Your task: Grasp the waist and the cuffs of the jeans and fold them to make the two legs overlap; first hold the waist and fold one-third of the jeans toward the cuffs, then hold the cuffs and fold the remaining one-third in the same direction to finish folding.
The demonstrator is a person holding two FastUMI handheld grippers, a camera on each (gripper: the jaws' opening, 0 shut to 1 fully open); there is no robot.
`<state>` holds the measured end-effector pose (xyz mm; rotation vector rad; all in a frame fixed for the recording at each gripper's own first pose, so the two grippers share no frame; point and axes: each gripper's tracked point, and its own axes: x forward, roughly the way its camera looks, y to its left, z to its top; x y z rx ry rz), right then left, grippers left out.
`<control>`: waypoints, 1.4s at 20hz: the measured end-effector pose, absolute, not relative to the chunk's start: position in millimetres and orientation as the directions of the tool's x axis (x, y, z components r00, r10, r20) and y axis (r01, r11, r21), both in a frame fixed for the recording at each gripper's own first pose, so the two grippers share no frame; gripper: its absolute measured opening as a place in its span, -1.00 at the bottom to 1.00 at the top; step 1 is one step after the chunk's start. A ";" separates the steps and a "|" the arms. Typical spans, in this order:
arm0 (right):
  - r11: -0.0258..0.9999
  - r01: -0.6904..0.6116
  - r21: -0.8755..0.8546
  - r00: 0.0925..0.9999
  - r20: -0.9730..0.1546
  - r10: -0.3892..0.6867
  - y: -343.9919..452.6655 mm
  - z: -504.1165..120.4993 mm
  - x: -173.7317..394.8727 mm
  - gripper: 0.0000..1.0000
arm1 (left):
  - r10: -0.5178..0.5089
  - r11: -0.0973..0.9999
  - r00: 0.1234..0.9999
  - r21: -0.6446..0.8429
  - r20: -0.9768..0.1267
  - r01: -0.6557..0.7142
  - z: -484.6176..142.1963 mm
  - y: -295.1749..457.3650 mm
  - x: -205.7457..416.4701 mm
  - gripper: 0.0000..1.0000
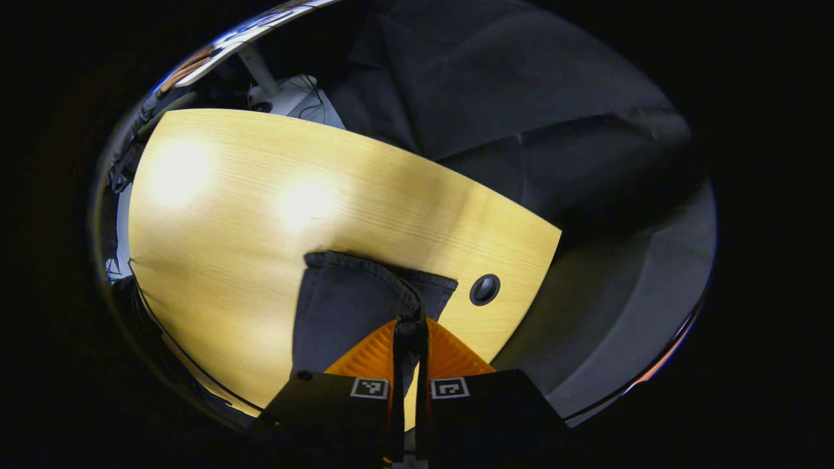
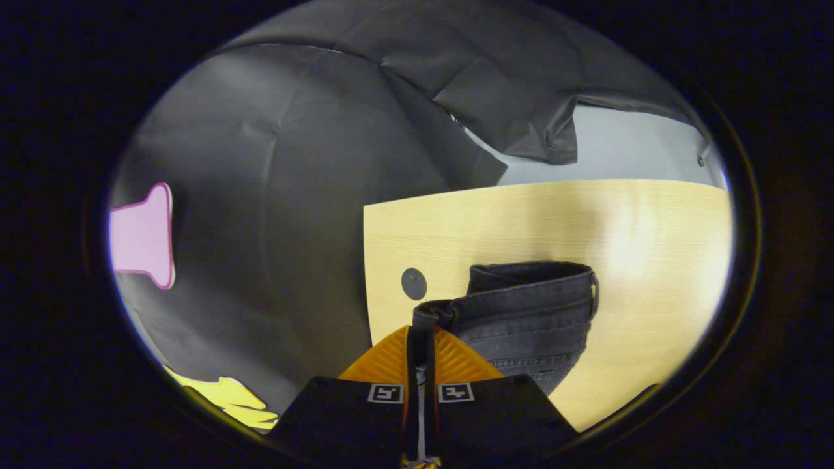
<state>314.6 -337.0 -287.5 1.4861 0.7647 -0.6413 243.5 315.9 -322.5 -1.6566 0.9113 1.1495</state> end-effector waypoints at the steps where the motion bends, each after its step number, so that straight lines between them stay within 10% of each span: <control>1: 0.008 0.788 0.616 0.614 -0.786 0.077 -337.3 -296.7 319.9 -0.92 | -0.085 -0.302 0.305 -0.267 -0.949 -0.915 -334.1 315.6 254.3 -0.81; 8: 0.009 0.833 0.552 0.551 -0.833 0.053 -342.7 -333.5 322.0 -0.92 | -0.162 -0.277 0.268 -0.217 -0.950 -0.936 -397.5 308.9 277.6 -0.75; 12: 0.031 0.825 0.564 0.564 -0.826 0.007 -345.2 -326.5 328.8 -0.78 | -0.199 -0.249 0.217 -0.164 -0.956 -0.954 -397.8 305.8 267.4 0.06; 14: 0.059 0.816 0.575 0.576 -0.817 -0.006 -344.0 -312.7 330.6 -0.39 | -0.227 -0.223 0.185 -0.133 -0.956 -0.966 -386.4 301.5 257.3 0.43; 15: 0.069 0.810 0.583 0.584 -0.811 -0.007 -343.3 -303.4 328.0 0.21 | -0.232 -0.198 0.191 -0.146 -0.954 -0.969 -378.3 300.7 257.4 0.77; 18: 0.179 0.795 0.580 0.595 -0.802 -0.047 -345.6 -272.4 315.5 0.38 | -0.197 0.024 0.185 -0.193 -0.963 -0.981 -337.7 298.5 251.5 0.63; 28: 0.862 0.410 0.299 0.839 -0.494 -0.228 -288.9 -110.1 244.9 0.76 | 0.094 0.705 0.716 -0.461 -0.692 -0.539 -89.3 251.2 264.3 0.65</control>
